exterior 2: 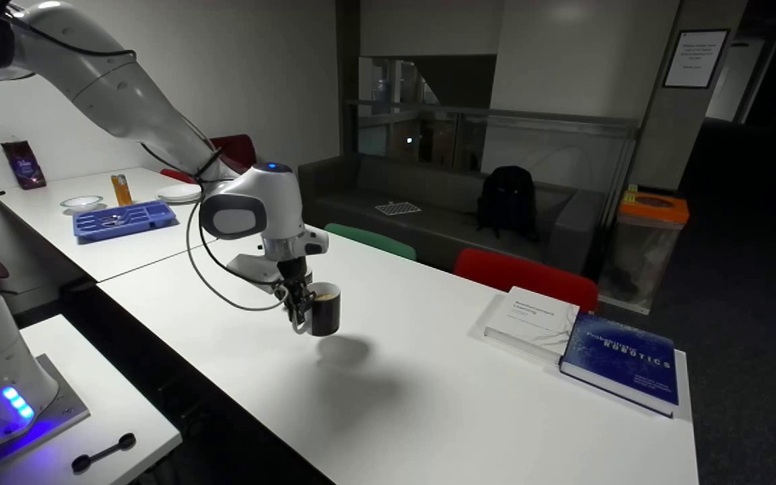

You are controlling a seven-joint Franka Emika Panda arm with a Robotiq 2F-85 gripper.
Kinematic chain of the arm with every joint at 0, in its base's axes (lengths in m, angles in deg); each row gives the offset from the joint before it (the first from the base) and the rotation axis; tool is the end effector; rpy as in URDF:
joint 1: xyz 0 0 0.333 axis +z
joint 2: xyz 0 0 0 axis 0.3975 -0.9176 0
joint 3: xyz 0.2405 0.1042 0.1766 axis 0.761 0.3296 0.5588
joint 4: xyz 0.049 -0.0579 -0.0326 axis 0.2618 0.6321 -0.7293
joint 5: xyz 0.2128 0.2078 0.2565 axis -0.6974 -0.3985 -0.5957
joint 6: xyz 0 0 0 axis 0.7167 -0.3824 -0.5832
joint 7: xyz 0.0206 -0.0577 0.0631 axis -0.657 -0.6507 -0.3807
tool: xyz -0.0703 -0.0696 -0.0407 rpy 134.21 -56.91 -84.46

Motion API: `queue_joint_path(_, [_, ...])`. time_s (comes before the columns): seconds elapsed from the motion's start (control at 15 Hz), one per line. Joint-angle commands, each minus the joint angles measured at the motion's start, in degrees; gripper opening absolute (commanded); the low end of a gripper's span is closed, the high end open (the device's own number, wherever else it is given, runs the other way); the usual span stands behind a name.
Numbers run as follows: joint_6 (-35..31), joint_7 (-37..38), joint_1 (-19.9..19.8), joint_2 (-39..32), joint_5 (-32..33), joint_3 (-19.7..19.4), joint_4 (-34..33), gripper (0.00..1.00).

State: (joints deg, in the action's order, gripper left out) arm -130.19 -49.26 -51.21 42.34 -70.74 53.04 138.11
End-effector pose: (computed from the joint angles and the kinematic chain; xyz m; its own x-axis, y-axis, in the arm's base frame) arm 0.4279 -0.3167 0.2480 0.9977 -0.0508 0.0451 -0.0528 -0.9976 0.0444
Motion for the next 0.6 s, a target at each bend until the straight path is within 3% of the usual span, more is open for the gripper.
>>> queue_joint_path(0.0, [5.3, 4.1, 4.5, 3.0, 3.5, -2.2, -1.8, 0.05])
queue_joint_path(0.27, [3.1, 5.6, 8.1, 3.3, 5.0, -1.3, -1.6, 0.05])
queue_joint_path(0.53, [-1.2, 9.7, 12.3, 3.2, 11.2, -1.8, -0.7, 0.05])
